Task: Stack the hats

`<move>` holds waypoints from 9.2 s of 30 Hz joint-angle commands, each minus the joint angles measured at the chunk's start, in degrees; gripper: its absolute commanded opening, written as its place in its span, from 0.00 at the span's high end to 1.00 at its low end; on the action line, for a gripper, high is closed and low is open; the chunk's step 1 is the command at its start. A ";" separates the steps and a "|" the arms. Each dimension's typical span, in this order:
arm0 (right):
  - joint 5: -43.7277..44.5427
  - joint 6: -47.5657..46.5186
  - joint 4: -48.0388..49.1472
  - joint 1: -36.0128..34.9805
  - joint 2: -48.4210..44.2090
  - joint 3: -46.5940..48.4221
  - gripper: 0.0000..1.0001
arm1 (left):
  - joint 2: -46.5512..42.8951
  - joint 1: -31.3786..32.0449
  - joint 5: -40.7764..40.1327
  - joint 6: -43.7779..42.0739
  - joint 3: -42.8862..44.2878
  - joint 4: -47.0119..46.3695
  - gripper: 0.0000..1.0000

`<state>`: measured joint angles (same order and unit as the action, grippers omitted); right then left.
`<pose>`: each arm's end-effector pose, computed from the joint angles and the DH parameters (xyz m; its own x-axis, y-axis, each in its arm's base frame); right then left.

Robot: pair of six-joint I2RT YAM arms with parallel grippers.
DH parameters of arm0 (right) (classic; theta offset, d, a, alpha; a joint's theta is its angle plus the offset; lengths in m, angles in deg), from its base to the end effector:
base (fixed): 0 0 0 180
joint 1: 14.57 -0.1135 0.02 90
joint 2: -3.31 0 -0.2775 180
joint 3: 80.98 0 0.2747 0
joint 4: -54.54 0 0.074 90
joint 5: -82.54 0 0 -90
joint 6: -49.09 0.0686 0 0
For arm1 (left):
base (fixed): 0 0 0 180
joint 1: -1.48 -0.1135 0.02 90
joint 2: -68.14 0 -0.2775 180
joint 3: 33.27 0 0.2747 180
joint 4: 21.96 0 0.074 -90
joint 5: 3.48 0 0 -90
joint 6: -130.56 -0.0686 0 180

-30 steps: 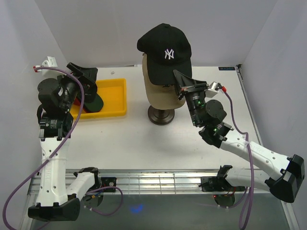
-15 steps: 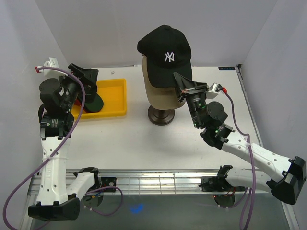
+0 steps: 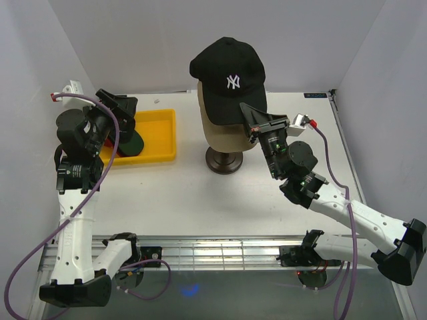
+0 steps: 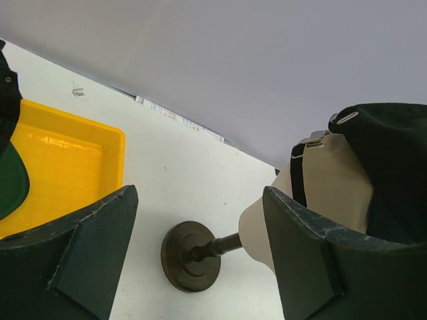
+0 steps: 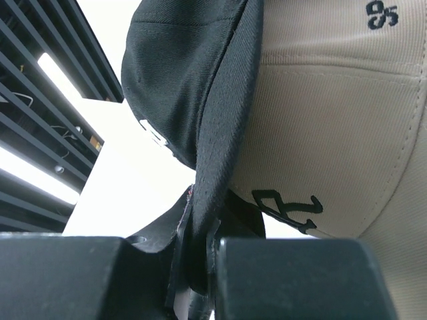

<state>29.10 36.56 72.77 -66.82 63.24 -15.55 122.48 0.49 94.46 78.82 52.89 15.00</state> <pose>0.1992 0.1905 0.4319 -0.2406 0.9700 0.0354 -0.3059 -0.1104 0.9457 0.2331 -0.0054 0.4711 -0.1449 -0.6159 -0.7744 0.0391 0.7785 -0.6265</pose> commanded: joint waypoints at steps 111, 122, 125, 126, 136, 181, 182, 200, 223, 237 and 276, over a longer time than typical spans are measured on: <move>-6.15 11.03 -41.04 12.43 -11.32 -5.97 0.76 | 1.11 0.03 0.84 -2.14 -2.87 -0.70 0.30; -4.04 11.12 -54.48 12.61 -6.32 1.14 0.92 | 0.76 0.03 0.32 -2.23 -3.23 -0.87 0.30; -5.08 11.12 -57.12 13.05 -4.29 2.55 0.92 | 0.67 0.03 0.14 -2.40 -3.31 -0.78 0.30; -5.61 10.86 -57.22 13.48 -3.85 2.55 0.92 | 0.67 -0.06 0.14 -2.49 -3.31 -0.78 0.30; -9.05 9.37 -57.66 15.33 -2.00 1.50 0.89 | 0.58 0.03 -0.21 -2.75 -3.23 -0.69 0.30; -9.91 -11.01 -59.95 16.57 -14.57 -0.60 0.33 | 4.97 0.03 -16.54 -5.38 -6.38 3.00 0.26; -10.79 -13.90 -59.86 16.57 -14.92 -1.74 0.33 | 6.28 0.03 -19.60 -5.65 -6.48 3.26 0.26; -31.63 -37.66 -42.02 16.56 -20.64 -18.89 0.36 | 30.10 -3.22 -31.67 -11.63 0.72 1.15 0.26; -34.27 -39.33 -38.41 16.57 -14.48 -20.47 0.36 | 42.86 -8.41 -28.95 -13.04 5.13 -2.45 0.30; -34.10 -38.89 -37.18 16.57 -13.69 -21.44 0.36 | 41.10 -8.41 -27.02 -12.95 5.56 -2.10 0.30; -34.18 -39.15 -36.48 16.57 -12.37 -22.49 0.36 | 44.00 -8.41 -24.56 -11.37 3.37 -2.63 0.32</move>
<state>-4.89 -2.13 33.86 -50.25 51.43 -37.43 166.41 -7.75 69.08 67.01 57.22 13.93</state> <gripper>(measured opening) 0.643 0.688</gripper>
